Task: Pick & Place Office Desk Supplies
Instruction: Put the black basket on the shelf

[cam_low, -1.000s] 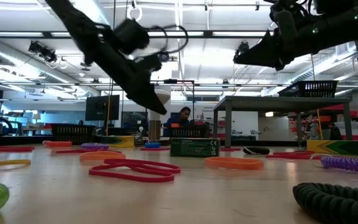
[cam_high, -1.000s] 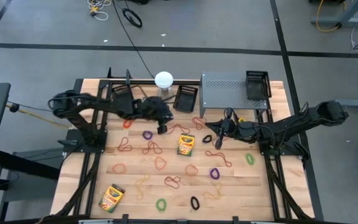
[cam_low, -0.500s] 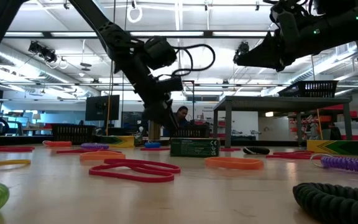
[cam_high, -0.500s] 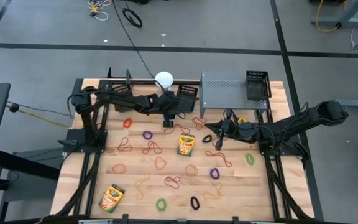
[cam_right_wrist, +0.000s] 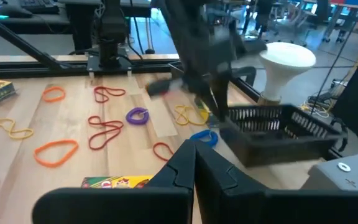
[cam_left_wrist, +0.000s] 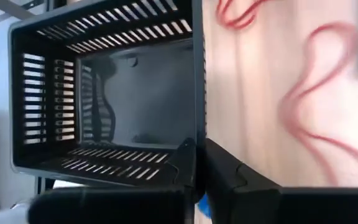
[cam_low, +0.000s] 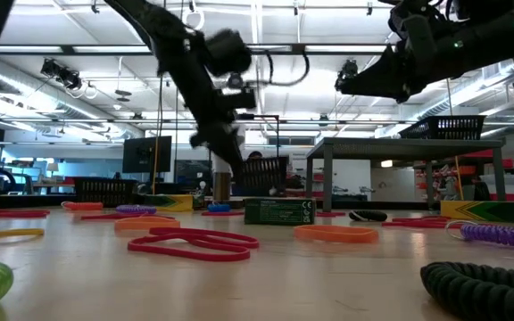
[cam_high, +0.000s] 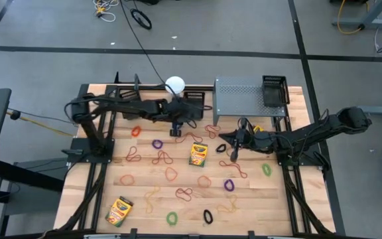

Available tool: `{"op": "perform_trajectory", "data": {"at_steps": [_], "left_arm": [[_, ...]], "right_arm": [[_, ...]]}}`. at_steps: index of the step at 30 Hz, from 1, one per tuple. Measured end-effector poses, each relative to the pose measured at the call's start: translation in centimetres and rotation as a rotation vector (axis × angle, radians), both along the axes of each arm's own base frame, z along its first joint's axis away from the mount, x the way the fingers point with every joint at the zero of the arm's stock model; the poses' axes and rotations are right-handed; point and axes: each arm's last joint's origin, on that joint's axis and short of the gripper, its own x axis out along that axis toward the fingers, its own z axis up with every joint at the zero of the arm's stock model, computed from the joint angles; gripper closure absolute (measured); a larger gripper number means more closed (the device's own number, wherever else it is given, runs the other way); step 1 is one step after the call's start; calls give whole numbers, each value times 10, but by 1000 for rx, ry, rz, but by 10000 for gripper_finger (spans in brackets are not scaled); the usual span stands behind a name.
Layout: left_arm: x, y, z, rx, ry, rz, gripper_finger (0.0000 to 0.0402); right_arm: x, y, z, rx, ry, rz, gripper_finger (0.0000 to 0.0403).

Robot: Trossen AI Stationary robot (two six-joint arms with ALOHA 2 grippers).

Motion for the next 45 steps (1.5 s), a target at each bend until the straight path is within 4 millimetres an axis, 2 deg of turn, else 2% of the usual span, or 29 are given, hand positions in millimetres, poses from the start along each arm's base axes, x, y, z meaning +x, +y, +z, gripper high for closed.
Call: {"op": "perform_trajectory", "data": {"at_steps": [5, 8, 11, 14, 18, 23, 27, 32, 41, 45], "left_arm": [[-22, -34, 35, -162, -47, 17, 387], [-28, -63, 46, -274, -75, 4, 386], [-27, -98, 47, -347, -94, -22, 386], [-18, -129, 40, -359, -138, -22, 386], [-4, -156, 22, -347, -195, 14, 386], [10, -163, -11, -336, -160, 124, 386], [26, -171, -20, -344, -156, 143, 386], [40, -183, -20, -313, -119, 136, 383], [44, -187, -10, -370, -119, 142, 379], [45, -187, -10, -374, -119, 142, 363]], "right_arm": [[0, 0, 0, -6, 2, 2, 396], [0, 0, 0, -6, 2, 2, 396], [0, 0, 0, -6, 2, 2, 396], [0, 0, 0, -6, -1, 2, 396], [0, 1, 1, -6, -4, 7, 396], [-1, 5, 1, -11, -4, 23, 396], [-1, 6, 1, -18, -8, 29, 396], [-1, 6, 1, -23, -8, 30, 396], [-1, 6, 1, -32, -4, 32, 396], [-1, 6, 1, -36, -3, 33, 396]]}}
